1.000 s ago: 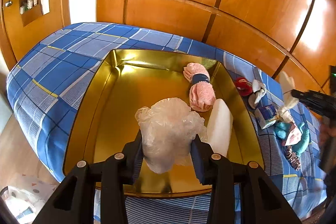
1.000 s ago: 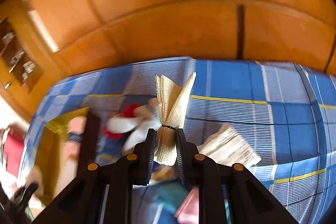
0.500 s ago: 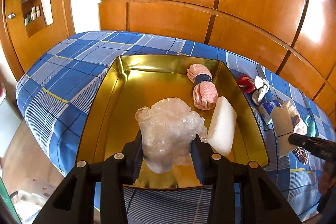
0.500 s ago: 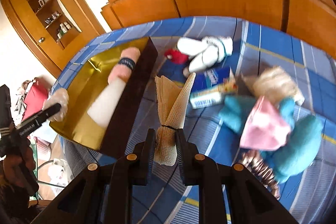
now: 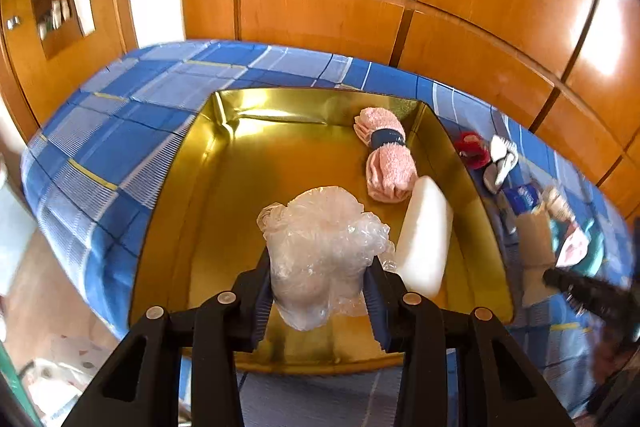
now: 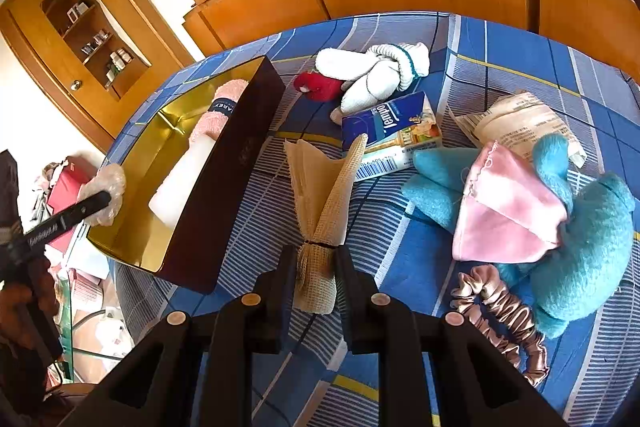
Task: Organize soft objects
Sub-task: 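Place the plastic bag in the tray with the left gripper while the right gripper grasps the beige cloth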
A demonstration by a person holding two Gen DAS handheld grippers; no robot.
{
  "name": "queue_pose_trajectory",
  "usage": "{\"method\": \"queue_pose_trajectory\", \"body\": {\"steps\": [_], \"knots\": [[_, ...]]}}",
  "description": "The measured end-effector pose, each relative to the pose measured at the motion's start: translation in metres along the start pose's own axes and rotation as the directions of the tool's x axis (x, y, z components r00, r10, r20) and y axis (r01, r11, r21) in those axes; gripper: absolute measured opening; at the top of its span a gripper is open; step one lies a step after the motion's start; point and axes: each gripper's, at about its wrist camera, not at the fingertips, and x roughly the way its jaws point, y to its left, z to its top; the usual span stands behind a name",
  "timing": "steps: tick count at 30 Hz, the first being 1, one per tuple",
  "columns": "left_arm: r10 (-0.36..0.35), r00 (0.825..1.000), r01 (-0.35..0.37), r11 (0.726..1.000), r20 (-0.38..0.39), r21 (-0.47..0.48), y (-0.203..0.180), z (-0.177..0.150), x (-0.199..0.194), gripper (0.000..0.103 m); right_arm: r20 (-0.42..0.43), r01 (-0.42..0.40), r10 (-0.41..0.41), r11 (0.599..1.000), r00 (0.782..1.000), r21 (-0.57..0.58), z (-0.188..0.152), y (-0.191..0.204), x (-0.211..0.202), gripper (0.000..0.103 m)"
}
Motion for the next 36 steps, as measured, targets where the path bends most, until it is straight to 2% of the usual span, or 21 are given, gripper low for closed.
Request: {"method": "queue_pose_trajectory", "body": {"steps": [2, 9, 15, 20, 25, 29, 32, 36], "knots": [[-0.029, 0.999, 0.028, 0.999, -0.023, -0.036, 0.006, 0.011, 0.009, 0.041, 0.002, 0.002, -0.002, 1.000, 1.000, -0.004, 0.000, 0.001, 0.000, 0.018], [0.019, 0.999, -0.021, 0.998, -0.034, -0.053, 0.016, 0.052, 0.040, 0.041, 0.002, 0.003, -0.003, 1.000, 1.000, -0.009, 0.000, 0.001, 0.001, 0.018], [0.037, 0.999, -0.038, 0.999, -0.034, -0.016, 0.006, 0.082, 0.072, 0.042, 0.003, 0.002, -0.002, 1.000, 1.000, -0.008, 0.000, 0.001, 0.001, 0.018], [0.052, 0.996, -0.052, 0.999, -0.067, 0.008, -0.002, 0.100, 0.105, 0.043, 0.003, -0.002, 0.002, 1.000, 1.000, -0.003, 0.000, 0.000, 0.001, 0.018], [0.036, 0.995, -0.034, 0.999, -0.089, 0.032, -0.010, 0.108, 0.126, 0.051, 0.003, -0.003, 0.003, 1.000, 1.000, -0.002, 0.000, -0.001, 0.002, 0.018], [0.065, 0.994, -0.062, 0.998, -0.093, 0.032, -0.009, 0.109, 0.134, 0.057, 0.003, -0.003, 0.003, 1.000, 1.000, 0.000, 0.000, -0.002, 0.002, 0.018], [0.064, 0.994, -0.063, 0.998, -0.086, 0.020, -0.004, 0.106, 0.129, 0.062, 0.004, -0.001, 0.001, 1.000, 1.000, 0.001, 0.000, -0.002, 0.002, 0.018], [0.085, 0.994, -0.087, 0.996, -0.073, -0.030, 0.004, 0.095, 0.110, 0.063, 0.005, 0.003, -0.003, 1.000, 1.000, 0.000, 0.000, -0.001, 0.002, 0.018]]}}
